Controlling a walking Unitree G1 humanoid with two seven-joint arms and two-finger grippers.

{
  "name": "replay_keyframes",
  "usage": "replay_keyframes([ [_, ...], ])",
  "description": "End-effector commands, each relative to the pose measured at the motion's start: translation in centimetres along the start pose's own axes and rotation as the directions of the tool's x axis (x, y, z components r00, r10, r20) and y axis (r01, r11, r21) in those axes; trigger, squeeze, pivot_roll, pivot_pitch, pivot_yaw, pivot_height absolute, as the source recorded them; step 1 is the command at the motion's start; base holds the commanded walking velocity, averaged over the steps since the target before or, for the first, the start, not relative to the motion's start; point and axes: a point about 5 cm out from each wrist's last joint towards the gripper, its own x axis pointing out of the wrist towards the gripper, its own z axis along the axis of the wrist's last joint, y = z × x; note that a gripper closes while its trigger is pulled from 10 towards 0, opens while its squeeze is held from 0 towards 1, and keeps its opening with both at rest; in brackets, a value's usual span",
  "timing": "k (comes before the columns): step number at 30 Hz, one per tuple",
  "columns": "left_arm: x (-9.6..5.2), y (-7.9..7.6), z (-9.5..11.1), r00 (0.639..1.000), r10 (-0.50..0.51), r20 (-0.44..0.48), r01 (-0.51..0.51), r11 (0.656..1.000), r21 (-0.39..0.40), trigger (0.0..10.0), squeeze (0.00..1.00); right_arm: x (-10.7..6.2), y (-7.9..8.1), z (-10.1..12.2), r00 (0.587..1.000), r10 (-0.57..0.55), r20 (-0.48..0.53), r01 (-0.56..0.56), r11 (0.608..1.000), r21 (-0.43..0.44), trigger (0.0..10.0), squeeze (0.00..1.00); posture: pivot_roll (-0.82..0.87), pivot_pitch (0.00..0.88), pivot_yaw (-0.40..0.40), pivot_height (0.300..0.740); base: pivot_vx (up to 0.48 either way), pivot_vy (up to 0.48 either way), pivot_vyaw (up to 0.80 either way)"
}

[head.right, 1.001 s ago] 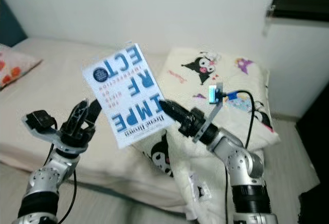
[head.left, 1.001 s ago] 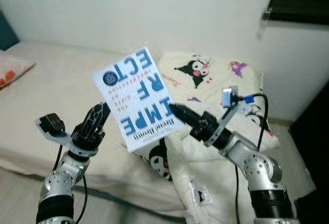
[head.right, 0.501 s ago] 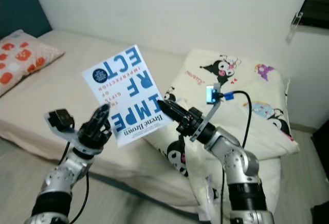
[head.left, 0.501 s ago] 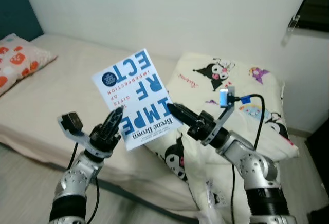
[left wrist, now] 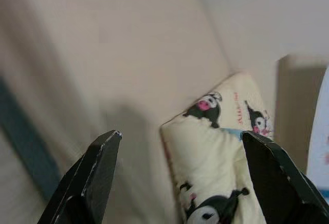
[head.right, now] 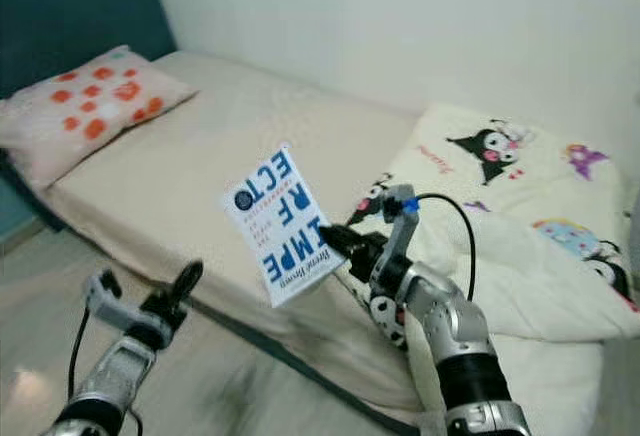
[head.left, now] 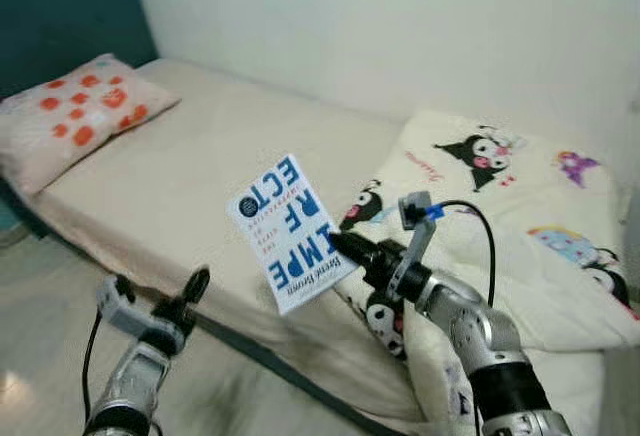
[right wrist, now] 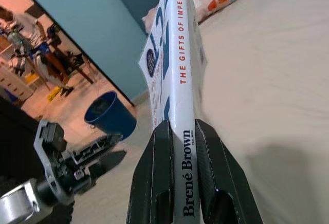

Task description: Clean up the room

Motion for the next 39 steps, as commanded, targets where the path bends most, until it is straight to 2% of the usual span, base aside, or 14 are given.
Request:
replay_keyframes([
  [1,-0.2,0.2,-0.5,1.0,0.004,0.002,-0.004,1.0,-0.012,10.0,0.0,0.3,0.4,0.7,0.999,0.035,0.031,-0.033,0.999,-0.037,10.0,0.0,-0.12,0.079,-0.024,0.74,0.0,0.0,0.59],
  [6,-0.3,0.1,-1.6,1.0,0.009,-0.015,-0.009,1.0,-0.015,10.0,0.0,0.3,-0.3,0.5,1.0,0.005,0.008,-0.005,0.997,-0.073,10.0,0.0,-0.13,0.079,-0.024,0.74,0.0,0.0,0.59],
  [8,-0.6,0.6,-2.0,0.997,0.066,-0.033,-0.066,0.998,0.003,10.0,0.0,0.2,-1.3,-0.6,0.993,-0.083,-0.079,0.069,0.985,-0.16,10.0,0.0,-0.13,0.079,-0.024,0.74,0.0,0.0,0.59],
  [9,-0.6,0.6,-2.0,0.997,0.066,-0.033,-0.066,0.998,0.003,10.0,0.0,0.2,-1.3,-0.6,0.993,-0.083,-0.079,0.069,0.985,-0.16,10.0,0.0,-0.13,0.079,-0.024,0.74,0.0,0.0,0.59],
  [11,-1.0,1.1,-2.5,0.993,0.103,-0.063,-0.102,0.994,0.03,10.0,0.0,0.0,-2.3,-1.9,0.969,-0.183,-0.165,0.139,0.959,-0.249,10.0,0.0,-0.13,0.079,-0.023,0.74,0.0,0.0,0.59],
  [14,-1.7,1.9,-3.1,0.982,0.161,-0.098,-0.155,0.986,0.063,10.0,0.0,-0.4,-3.1,-3.1,0.942,-0.26,-0.212,0.189,0.933,-0.306,10.0,0.0,-0.12,0.08,-0.022,0.74,0.0,0.0,0.59],
  [17,-2.1,2.3,-3.3,0.977,0.183,-0.106,-0.176,0.981,0.077,10.0,0.0,-0.5,-3.2,-3.5,0.935,-0.276,-0.222,0.198,0.927,-0.317,10.0,0.0,-0.12,0.079,-0.022,0.74,0.0,0.0,0.59],
  [22,-4.3,4.1,-5.1,0.933,0.295,-0.204,-0.262,0.949,0.178,10.0,0.0,-0.7,-3.8,-4.2,0.923,-0.316,-0.219,0.243,0.92,-0.306,10.0,0.0,-0.12,0.079,-0.017,0.74,0.0,0.0,0.59],
  [25,-4.6,4.3,-5.3,0.927,0.31,-0.212,-0.274,0.944,0.181,10.0,0.0,-0.8,-4.1,-4.4,0.918,-0.329,-0.221,0.253,0.916,-0.311,10.0,0.0,-0.12,0.079,-0.017,0.74,0.0,0.0,0.59],
  [31,-6.0,5.3,-6.3,0.883,0.389,-0.262,-0.333,0.914,0.233,10.0,0.0,-1.6,-4.8,-6.7,0.873,-0.389,-0.294,0.278,0.892,-0.356,10.0,0.0,-0.12,0.076,-0.018,0.74,0.0,0.0,0.59],
  [34,-7.4,6.0,-7.6,0.841,0.434,-0.324,-0.353,0.893,0.28,10.0,0.0,-2.8,-4.9,-10.0,0.819,-0.434,-0.376,0.315,0.887,-0.337,10.0,0.0,-0.12,0.071,-0.017,0.74,0.0,0.0,0.59],
  [35,-7.4,6.0,-7.6,0.841,0.434,-0.324,-0.353,0.893,0.28,10.0,0.0,-2.8,-4.9,-10.0,0.819,-0.434,-0.376,0.315,0.887,-0.337,10.0,0.0,-0.12,0.071,-0.017,0.74,0.0,0.0,0.59],
  [37,-8.2,6.3,-8.3,0.813,0.458,-0.359,-0.358,0.88,0.312,10.0,0.0,-3.9,-5.1,-11.7,0.776,-0.482,-0.408,0.369,0.87,-0.327,10.0,0.0,-0.11,0.069,-0.012,0.74,0.0,0.0,0.59],
  [39,-8.5,6.4,-8.5,0.803,0.466,-0.371,-0.359,0.875,0.324,10.0,0.0,-4.4,-5.2,-12.4,0.752,-0.507,-0.422,0.395,0.858,-0.328,10.0,0.0,-0.12,0.069,-0.011,0.74,0.0,0.0,0.59],
])
